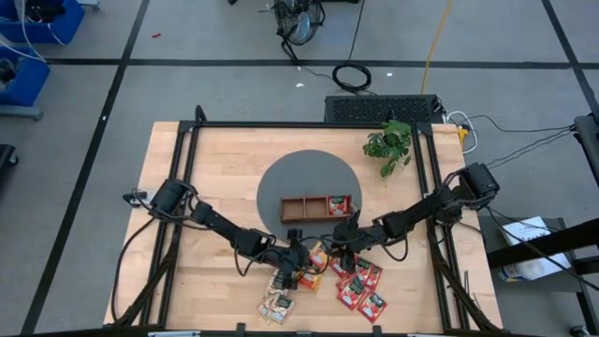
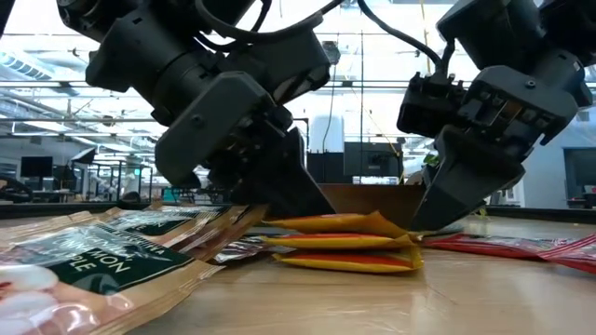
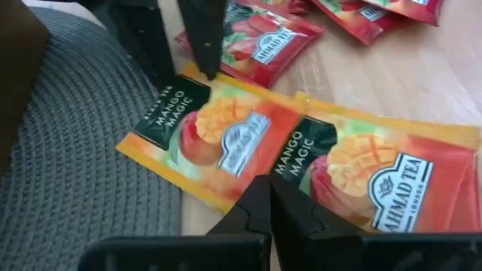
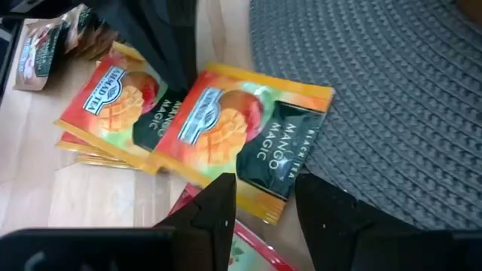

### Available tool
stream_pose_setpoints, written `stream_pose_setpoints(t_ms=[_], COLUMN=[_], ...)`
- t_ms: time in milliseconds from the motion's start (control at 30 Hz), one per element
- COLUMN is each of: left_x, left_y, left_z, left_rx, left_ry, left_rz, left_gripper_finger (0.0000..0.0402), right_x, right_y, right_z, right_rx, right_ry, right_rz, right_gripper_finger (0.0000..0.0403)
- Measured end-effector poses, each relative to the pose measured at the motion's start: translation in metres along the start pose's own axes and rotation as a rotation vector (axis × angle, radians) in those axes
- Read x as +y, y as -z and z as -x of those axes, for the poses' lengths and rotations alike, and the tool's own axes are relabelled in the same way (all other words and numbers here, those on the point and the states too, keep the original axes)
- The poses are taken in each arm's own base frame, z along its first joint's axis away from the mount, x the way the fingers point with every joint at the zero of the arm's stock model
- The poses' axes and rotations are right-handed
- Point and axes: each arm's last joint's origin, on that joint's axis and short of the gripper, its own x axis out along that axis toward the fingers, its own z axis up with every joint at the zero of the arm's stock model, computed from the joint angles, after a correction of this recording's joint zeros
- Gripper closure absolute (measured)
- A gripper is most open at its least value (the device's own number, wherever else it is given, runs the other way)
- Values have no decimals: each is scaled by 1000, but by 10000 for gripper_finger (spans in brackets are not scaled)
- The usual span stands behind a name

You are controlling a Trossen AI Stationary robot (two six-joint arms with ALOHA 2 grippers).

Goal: Pick & Place Tea
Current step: Put the yellow tea bag into the middle section of the wooden organizer

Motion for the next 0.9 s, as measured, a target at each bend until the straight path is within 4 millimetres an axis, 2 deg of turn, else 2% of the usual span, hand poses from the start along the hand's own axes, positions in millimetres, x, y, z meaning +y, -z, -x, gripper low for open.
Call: stream_pose_setpoints(t_ms=[400, 700, 900], left_x=[2, 6, 8], left_y=[-1, 5, 6], left_z=[-1, -14, -14], left_rx=[-8, -21, -11], left_ry=[-1, 32, 39], left_rz=[10, 27, 35], left_gripper_finger=[392, 396, 394], right_x=[-1, -1, 0], right_y=[2, 4, 3], right_z=[-4, -9, -9], right_rx=[7, 8, 2], right_ry=[0, -23, -38], right_rz=[8, 36, 44], right_gripper_finger=[313, 338, 355])
